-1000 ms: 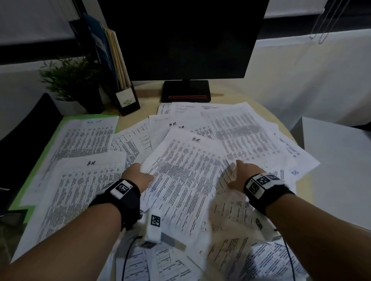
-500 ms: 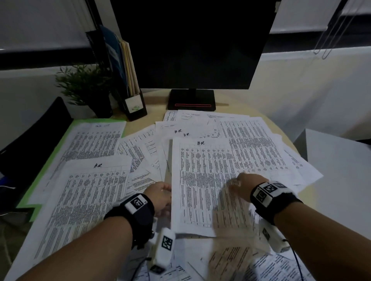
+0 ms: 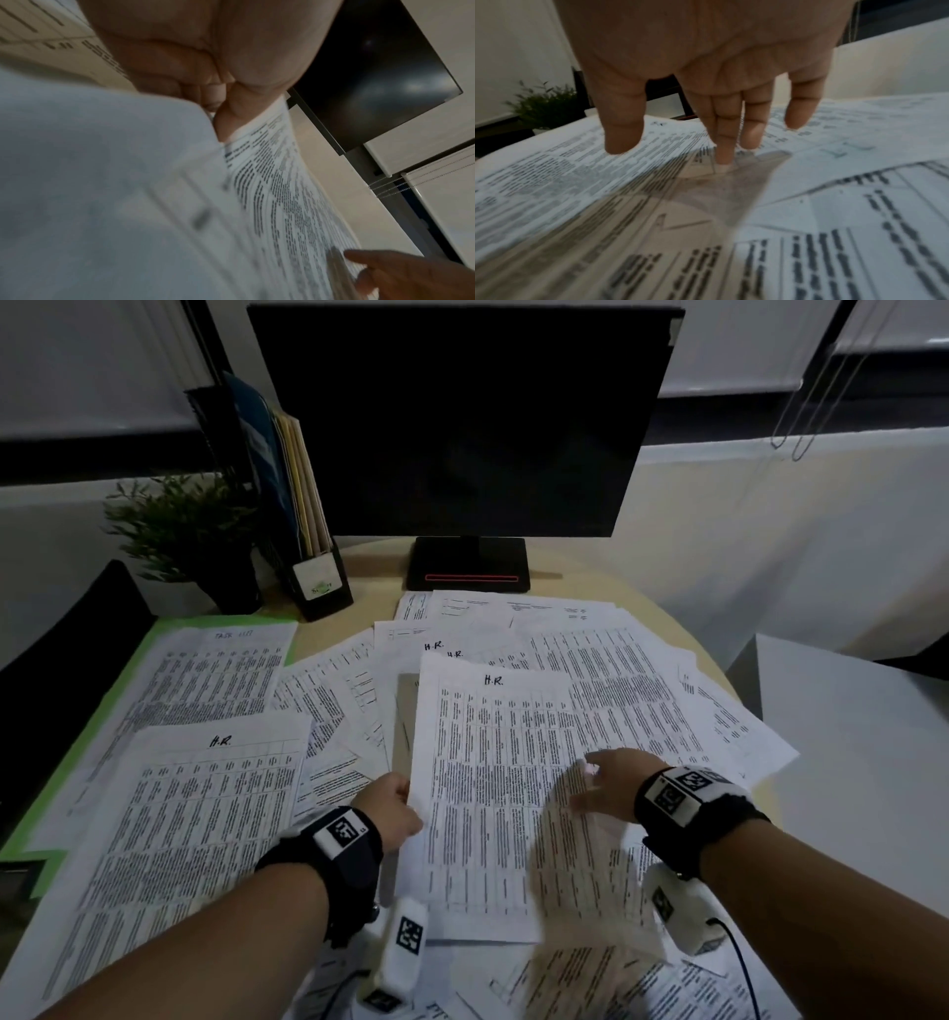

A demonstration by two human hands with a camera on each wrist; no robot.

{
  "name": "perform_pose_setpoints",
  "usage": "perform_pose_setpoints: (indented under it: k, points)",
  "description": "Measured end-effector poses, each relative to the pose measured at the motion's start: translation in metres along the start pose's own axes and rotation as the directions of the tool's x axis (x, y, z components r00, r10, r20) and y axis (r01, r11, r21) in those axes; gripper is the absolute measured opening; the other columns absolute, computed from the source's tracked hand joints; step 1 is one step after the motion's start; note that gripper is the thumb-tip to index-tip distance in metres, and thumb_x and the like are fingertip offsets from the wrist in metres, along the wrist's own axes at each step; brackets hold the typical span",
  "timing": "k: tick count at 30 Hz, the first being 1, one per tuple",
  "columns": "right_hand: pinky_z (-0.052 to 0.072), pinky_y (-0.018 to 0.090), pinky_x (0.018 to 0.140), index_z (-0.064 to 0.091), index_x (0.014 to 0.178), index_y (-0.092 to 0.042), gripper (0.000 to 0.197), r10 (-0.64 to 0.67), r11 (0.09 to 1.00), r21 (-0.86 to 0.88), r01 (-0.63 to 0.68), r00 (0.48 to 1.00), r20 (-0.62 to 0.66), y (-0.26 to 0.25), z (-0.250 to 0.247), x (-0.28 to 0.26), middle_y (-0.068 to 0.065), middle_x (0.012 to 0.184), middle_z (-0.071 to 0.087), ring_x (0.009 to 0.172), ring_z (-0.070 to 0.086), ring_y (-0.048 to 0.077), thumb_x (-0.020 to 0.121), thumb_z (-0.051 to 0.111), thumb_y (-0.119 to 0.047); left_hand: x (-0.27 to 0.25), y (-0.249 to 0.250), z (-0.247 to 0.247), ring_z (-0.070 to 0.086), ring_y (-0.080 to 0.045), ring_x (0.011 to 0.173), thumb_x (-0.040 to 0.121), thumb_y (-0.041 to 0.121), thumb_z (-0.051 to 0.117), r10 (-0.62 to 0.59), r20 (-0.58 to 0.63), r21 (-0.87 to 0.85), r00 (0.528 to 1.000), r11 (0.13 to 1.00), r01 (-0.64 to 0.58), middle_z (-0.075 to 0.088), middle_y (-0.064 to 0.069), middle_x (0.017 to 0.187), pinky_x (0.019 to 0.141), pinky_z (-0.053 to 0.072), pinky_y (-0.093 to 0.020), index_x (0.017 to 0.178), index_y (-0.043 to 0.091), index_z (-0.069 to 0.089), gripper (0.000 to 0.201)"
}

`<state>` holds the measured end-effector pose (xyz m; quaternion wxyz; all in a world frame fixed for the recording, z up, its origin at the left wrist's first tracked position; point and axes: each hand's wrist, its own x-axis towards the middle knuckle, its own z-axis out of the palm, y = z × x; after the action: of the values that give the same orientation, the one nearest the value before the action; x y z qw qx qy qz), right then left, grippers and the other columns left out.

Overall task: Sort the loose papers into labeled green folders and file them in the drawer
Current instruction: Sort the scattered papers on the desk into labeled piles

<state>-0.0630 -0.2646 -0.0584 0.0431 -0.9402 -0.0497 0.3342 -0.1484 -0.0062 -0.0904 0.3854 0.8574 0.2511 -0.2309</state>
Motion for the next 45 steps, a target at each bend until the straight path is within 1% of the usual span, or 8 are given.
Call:
perform_pose_setpoints:
  k: [9, 12, 16, 23, 27, 32, 39, 45]
  points:
    - [0.046, 0.039, 0.089, 0.061, 0.102, -0.020, 0.096, 0.048, 0.945, 0.320, -0.061, 0.998, 0.048, -0.003, -0.001, 0.014, 0.008, 0.109, 0.063, 0.095, 0.061, 0.025, 0.047, 0.043, -0.097, 0.007, 0.005, -0.027, 0.043, -0.019, 0.072, 0.093, 0.004, 0.045, 0.085, -0.211, -0.139, 0.974, 0.984, -0.116, 0.051, -0.012, 0.080, 0.063, 0.035, -0.027, 0.084, 0.005, 0.047, 0.009]
    - [0.043, 0.034, 0.088, 0.053, 0.125, -0.013, 0.069, 0.067, 0.807, 0.590, -0.025, 0.997, -0.049, -0.006, -0.006, 0.013, 0.008, 0.123, 0.057, 0.106, 0.055, 0.024, 0.077, 0.061, -0.063, 0.006, 0.015, -0.025, 0.044, -0.019, 0.066, 0.091, -0.002, 0.047, 0.130, -0.210, -0.226, 0.969, 0.958, -0.177, 0.049, -0.002, 0.070, 0.057, 0.035, -0.023, 0.080, 0.007, 0.046, 0.014]
    - [0.037, 0.024, 0.060, 0.047, 0.070, -0.010, 0.030, 0.180, 0.754, 0.657, -0.009, 0.964, -0.194, -0.001, -0.014, 0.027, 0.005, 0.077, 0.053, 0.074, 0.050, 0.020, 0.088, 0.063, -0.029, 0.006, 0.026, -0.013, 0.058, -0.017, 0.078, 0.087, -0.007, 0.051, 0.139, -0.119, -0.227, 0.983, 0.960, -0.163, 0.062, 0.003, 0.081, 0.062, 0.043, -0.020, 0.090, 0.014, 0.062, 0.024]
    - [0.046, 0.030, 0.097, 0.055, 0.127, -0.008, 0.033, 0.190, 0.941, 0.296, -0.161, 0.979, -0.070, 0.025, -0.010, 0.044, 0.011, 0.128, 0.057, 0.118, 0.055, 0.027, 0.095, 0.052, -0.014, 0.034, 0.029, -0.005, 0.051, -0.026, 0.121, 0.091, 0.020, 0.052, -0.018, -0.125, 0.122, 0.992, 0.992, 0.033, 0.049, -0.009, 0.138, 0.099, 0.043, -0.029, 0.135, 0.012, 0.047, 0.044]
    - [0.048, 0.034, 0.091, 0.057, 0.119, -0.007, 0.033, 0.215, 0.906, 0.379, -0.189, 0.976, -0.026, 0.031, -0.010, 0.043, 0.014, 0.119, 0.061, 0.108, 0.060, 0.029, 0.092, 0.058, -0.024, 0.046, 0.040, -0.003, 0.060, -0.027, 0.096, 0.076, 0.042, 0.061, -0.109, -0.173, 0.269, 0.979, 0.951, 0.153, 0.058, -0.012, 0.116, 0.086, 0.054, -0.036, 0.112, 0.009, 0.053, 0.050]
    - [0.052, 0.036, 0.090, 0.063, 0.110, -0.011, 0.032, 0.177, 0.892, 0.416, -0.176, 0.983, 0.036, 0.035, -0.014, 0.046, 0.008, 0.104, 0.068, 0.094, 0.065, 0.025, 0.088, 0.064, -0.035, 0.049, 0.049, 0.008, 0.050, -0.029, 0.117, 0.070, 0.063, 0.068, -0.108, -0.170, 0.565, 0.979, 0.804, 0.187, 0.040, -0.014, 0.133, 0.094, 0.047, -0.039, 0.134, 0.009, 0.035, 0.090]
    - [0.043, 0.022, 0.060, 0.050, 0.071, -0.015, 0.032, 0.177, 0.900, 0.399, -0.178, 0.983, 0.039, 0.031, -0.010, 0.049, 0.001, 0.074, 0.060, 0.067, 0.059, 0.015, 0.092, 0.057, -0.039, 0.054, 0.049, 0.010, 0.055, -0.029, 0.107, 0.060, 0.049, 0.075, -0.147, -0.199, 0.496, 0.969, 0.837, 0.229, 0.047, -0.011, 0.120, 0.088, 0.051, -0.039, 0.122, 0.012, 0.039, 0.081]
    - [0.046, 0.030, 0.085, 0.059, 0.110, -0.007, 0.029, 0.141, 0.935, 0.325, -0.141, 0.990, 0.025, 0.035, -0.013, 0.046, 0.016, 0.116, 0.062, 0.108, 0.059, 0.029, 0.095, 0.054, -0.030, 0.062, 0.060, 0.004, 0.055, -0.033, 0.111, 0.079, 0.049, 0.060, -0.223, -0.216, 0.231, 0.951, 0.934, 0.271, 0.052, -0.016, 0.127, 0.094, 0.048, -0.044, 0.127, 0.009, 0.042, 0.065]
